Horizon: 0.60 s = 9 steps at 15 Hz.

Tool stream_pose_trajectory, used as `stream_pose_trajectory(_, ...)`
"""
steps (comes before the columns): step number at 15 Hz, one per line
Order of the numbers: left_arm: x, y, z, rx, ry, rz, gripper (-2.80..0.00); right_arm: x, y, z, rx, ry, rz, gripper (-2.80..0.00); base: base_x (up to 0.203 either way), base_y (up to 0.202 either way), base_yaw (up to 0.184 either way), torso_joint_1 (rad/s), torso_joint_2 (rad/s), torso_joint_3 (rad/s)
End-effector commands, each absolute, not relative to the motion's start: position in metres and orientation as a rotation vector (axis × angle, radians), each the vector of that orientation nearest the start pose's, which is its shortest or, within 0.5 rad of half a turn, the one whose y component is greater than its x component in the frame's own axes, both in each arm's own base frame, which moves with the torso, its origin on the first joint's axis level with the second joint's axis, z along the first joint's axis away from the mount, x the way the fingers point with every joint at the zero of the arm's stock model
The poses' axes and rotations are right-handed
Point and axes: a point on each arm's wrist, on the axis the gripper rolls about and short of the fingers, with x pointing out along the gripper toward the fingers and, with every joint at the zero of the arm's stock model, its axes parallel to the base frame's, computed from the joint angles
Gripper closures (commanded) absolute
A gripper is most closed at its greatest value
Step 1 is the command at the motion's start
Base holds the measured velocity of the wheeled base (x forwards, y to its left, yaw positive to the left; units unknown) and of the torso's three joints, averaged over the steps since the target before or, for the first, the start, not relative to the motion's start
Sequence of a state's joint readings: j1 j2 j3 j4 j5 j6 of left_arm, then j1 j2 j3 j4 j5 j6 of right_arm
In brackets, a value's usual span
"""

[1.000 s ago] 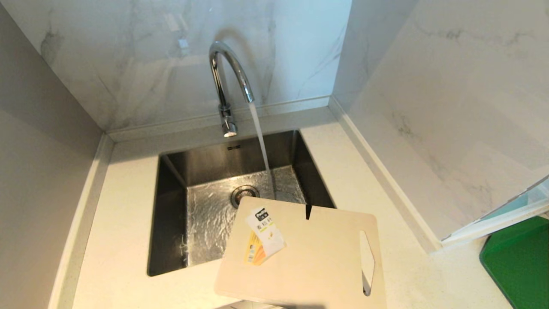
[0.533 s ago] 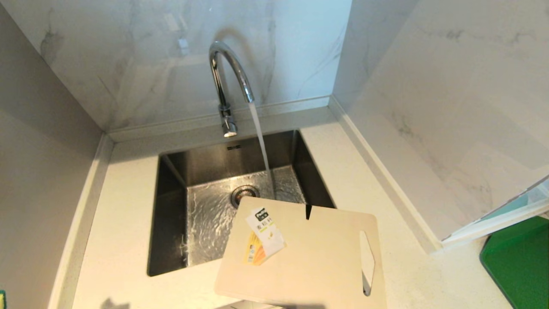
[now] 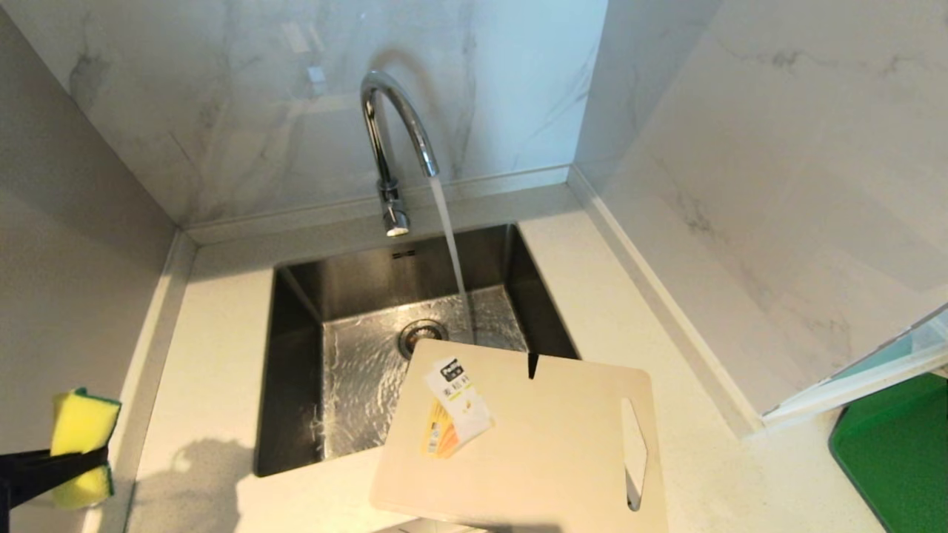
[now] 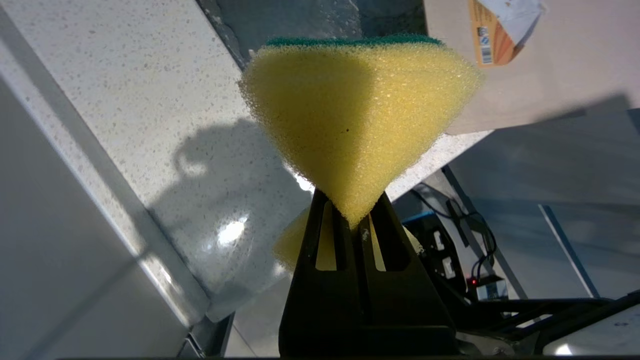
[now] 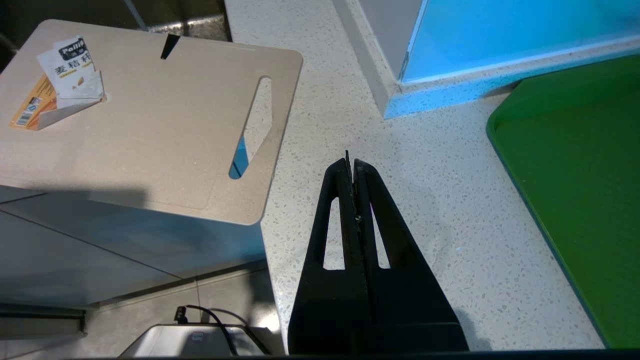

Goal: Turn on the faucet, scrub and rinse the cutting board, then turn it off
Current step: Put down the cleaning cloth

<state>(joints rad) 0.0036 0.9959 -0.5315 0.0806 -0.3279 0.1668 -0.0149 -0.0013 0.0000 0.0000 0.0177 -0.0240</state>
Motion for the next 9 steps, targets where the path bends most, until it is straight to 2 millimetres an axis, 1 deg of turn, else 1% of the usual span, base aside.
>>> stream_pose_trajectory(1, 0.173, -0.007, 0.178, 0.052, 0.666, -0.375, 0.00, -0.023, 0.001, 0.075, -0.025, 0.000, 0.003, 0.00, 0.000, 0.000, 0.000, 0.000, 0.00, 0.000)
stream_pose_trajectory(3, 0.212, -0.007, 0.175, 0.051, 0.712, -0.378, 0.00, -0.023, 0.001, 0.075, -0.025, 0.000, 0.003, 0.00, 0.000, 0.000, 0.000, 0.000, 0.00, 0.000)
stream_pose_trajectory(5, 0.248, -0.005, 0.165, 0.052, 0.761, -0.361, 0.00, -0.023, 0.001, 0.075, -0.025, 0.000, 0.003, 0.00, 0.000, 0.000, 0.000, 0.000, 0.00, 0.000)
stream_pose_trajectory(7, 0.277, 0.000, 0.150, 0.052, 0.822, -0.300, 0.00, -0.023, 0.001, 0.075, -0.025, -0.001, 0.004, 0.00, 0.000, 0.000, 0.000, 0.000, 0.00, 0.000)
stream_pose_trajectory(9, 0.302, 0.011, 0.137, 0.030, 0.867, -0.188, 0.00, -0.023, 0.001, 0.075, -0.025, 0.000, 0.003, 0.00, 0.000, 0.000, 0.000, 0.000, 0.00, 0.000)
